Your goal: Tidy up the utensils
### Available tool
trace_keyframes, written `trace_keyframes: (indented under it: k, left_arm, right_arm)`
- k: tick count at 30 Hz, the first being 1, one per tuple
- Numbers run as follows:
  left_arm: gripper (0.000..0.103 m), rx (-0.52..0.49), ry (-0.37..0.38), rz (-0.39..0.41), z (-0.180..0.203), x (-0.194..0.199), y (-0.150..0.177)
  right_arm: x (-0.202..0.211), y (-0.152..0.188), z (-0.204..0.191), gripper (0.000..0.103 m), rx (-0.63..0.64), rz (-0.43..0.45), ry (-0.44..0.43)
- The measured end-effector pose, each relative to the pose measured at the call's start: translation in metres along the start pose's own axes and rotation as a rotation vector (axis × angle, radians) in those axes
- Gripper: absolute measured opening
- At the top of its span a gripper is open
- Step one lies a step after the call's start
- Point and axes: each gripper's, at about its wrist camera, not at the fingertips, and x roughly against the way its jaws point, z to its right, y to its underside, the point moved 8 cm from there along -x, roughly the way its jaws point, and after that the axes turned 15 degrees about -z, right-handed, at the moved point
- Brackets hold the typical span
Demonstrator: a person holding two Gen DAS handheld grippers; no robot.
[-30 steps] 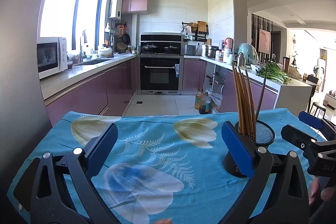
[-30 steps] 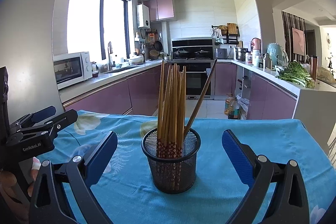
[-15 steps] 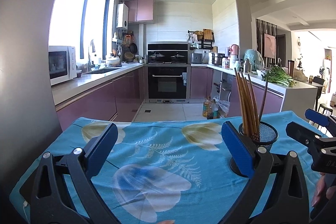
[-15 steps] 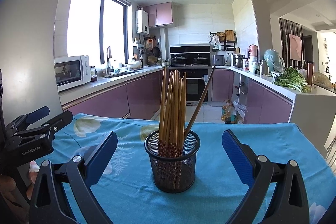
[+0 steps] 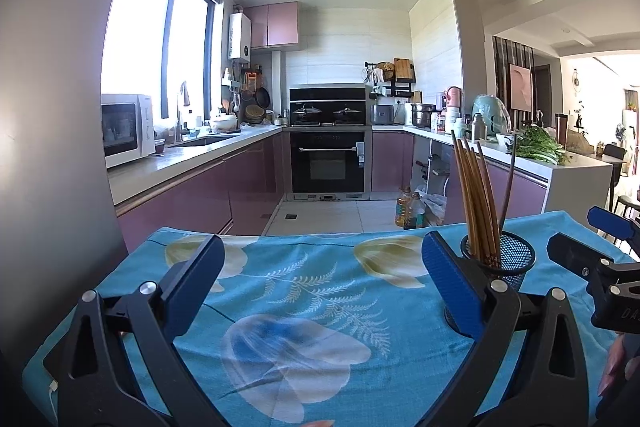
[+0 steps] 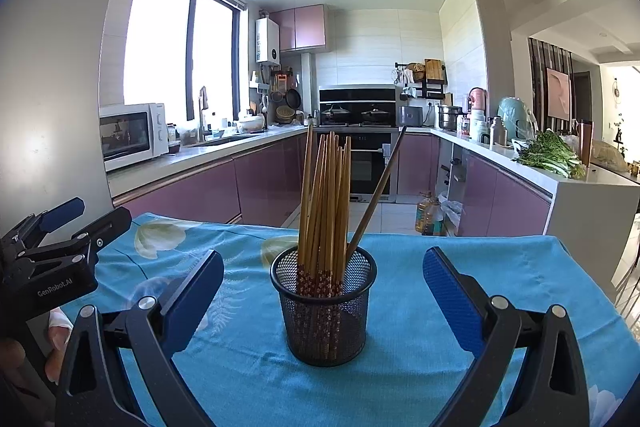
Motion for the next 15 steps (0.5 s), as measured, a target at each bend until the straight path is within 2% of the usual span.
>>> trace_keyframes:
  k: [15]
  left_arm:
    - [0.097, 0.018, -0.006, -0.002, -0.004, 0.0002, -0.0016]
  right_arm:
    - [-0.0005, 0.0002, -0.0002, 0.097, -0.004, -0.004, 0.006]
